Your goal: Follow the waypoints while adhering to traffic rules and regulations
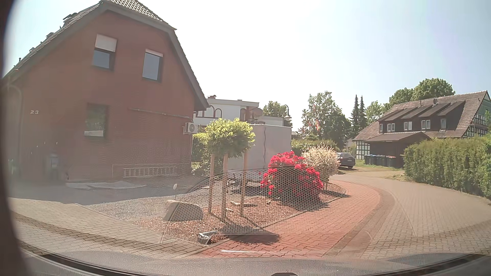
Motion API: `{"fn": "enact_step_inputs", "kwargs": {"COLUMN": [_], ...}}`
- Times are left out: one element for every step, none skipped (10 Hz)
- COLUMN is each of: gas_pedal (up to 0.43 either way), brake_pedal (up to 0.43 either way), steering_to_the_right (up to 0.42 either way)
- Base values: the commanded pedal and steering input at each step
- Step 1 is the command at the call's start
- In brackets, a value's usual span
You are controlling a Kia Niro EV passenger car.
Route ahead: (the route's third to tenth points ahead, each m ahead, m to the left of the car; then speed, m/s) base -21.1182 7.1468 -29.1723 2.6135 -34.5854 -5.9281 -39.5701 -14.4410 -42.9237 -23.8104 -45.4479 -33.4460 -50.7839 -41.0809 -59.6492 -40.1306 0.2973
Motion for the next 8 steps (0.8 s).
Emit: {"fn": "enact_step_inputs", "kwargs": {"gas_pedal": [0.0, 0.0, 0.0, 0.0, 0.0, 0.028, 0.059, 0.067], "brake_pedal": [0.0, 0.0, 0.0, 0.0, 0.0, 0.0, 0.0, 0.0], "steering_to_the_right": [0.281, 0.394, 0.46, 0.53, 0.598, 0.656, 0.703, 0.728]}}
